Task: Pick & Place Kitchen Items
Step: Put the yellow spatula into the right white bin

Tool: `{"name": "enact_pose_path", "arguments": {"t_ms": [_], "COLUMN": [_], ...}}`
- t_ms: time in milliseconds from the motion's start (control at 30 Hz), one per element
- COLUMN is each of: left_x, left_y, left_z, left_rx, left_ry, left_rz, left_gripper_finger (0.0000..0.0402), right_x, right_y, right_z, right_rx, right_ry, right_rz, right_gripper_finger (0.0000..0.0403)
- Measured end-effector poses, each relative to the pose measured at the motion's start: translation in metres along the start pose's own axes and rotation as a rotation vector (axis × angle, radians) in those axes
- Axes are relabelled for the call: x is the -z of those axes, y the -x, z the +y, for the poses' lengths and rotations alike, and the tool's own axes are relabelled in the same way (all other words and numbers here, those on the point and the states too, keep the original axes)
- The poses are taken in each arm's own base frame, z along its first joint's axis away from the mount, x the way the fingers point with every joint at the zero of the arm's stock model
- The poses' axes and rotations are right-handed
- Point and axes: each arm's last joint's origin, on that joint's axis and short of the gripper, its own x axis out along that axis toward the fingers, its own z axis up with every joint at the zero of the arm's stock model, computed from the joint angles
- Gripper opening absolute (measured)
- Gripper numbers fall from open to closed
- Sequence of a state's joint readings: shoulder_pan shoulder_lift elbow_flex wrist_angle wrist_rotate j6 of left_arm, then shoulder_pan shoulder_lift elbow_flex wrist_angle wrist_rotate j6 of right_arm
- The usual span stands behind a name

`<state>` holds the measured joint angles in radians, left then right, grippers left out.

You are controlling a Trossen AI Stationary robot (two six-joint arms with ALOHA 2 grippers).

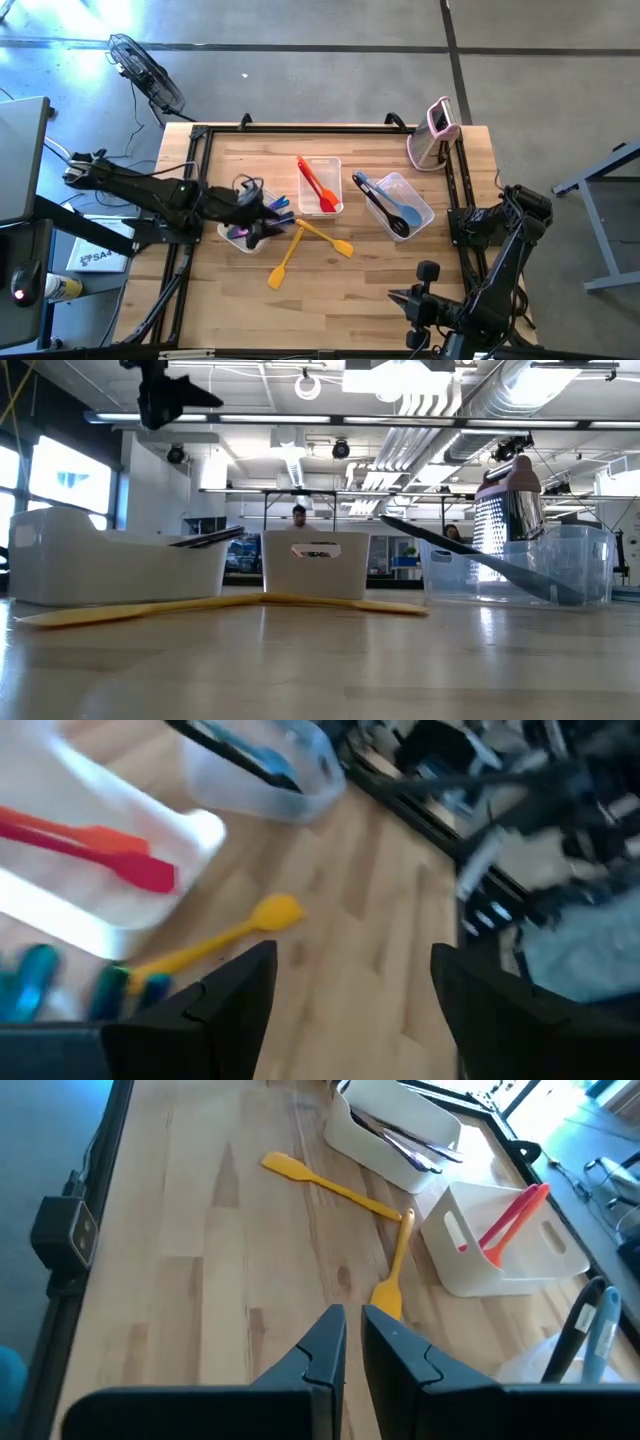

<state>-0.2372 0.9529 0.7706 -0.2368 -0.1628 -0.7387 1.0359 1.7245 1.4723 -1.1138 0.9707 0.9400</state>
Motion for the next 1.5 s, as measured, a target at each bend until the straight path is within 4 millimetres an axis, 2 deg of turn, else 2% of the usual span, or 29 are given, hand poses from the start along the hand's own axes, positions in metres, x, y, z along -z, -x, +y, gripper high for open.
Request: {"name": "enact_pose_path", "arguments": {"t_ms": [133, 267, 367, 500, 600, 700, 800, 967, 1333, 1500], "left_x": [0.005, 0.020, 0.033, 0.049, 0.060, 0.073, 0.087, 0.103, 0.089, 0.092], "left_y": [-0.008, -0.025, -0.040, -0.061, -0.079, -0.097, -0.119, -0.142, -0.153, -0.160], "left_z": [-0.028, -0.062, -0.085, -0.099, -0.098, -0.099, -0.096, -0.081, -0.059, -0.054], "left_rx": [0.065, 0.094, 0.041, -0.223, -0.473, -0.618, -0.668, -0.768, -0.818, -0.802], "left_ry": [-0.018, -0.023, -0.031, -0.036, 0.042, 0.166, 0.237, 0.310, 0.309, 0.286], "left_rz": [0.067, 0.190, 0.306, 0.467, 0.552, 0.605, 0.654, 0.728, 0.766, 0.803], "left_gripper_finger": [0.0260, 0.0260, 0.0260, 0.0260, 0.0260, 0.0260, 0.0260, 0.0260, 0.0260, 0.0260], "right_x": [-0.002, -0.006, -0.009, -0.012, -0.013, -0.014, -0.015, -0.016, -0.017, -0.017], "right_y": [-0.003, -0.010, -0.016, -0.024, -0.027, -0.029, -0.030, -0.034, -0.034, -0.034], "right_z": [-0.003, -0.006, -0.010, -0.013, -0.015, -0.016, -0.016, -0.019, -0.017, -0.017], "right_rx": [0.032, 0.063, 0.075, 0.079, 0.078, 0.077, 0.079, 0.088, 0.065, 0.059], "right_ry": [0.043, 0.096, 0.102, 0.092, 0.107, 0.127, 0.146, 0.140, 0.124, 0.123], "right_rz": [-0.022, -0.024, -0.008, 0.022, 0.038, 0.047, 0.048, 0.052, 0.065, 0.070], "right_gripper_finger": [0.0029, 0.0029, 0.0029, 0.0029, 0.0029, 0.0029, 0.0029, 0.0029, 0.0029, 0.0029]}}
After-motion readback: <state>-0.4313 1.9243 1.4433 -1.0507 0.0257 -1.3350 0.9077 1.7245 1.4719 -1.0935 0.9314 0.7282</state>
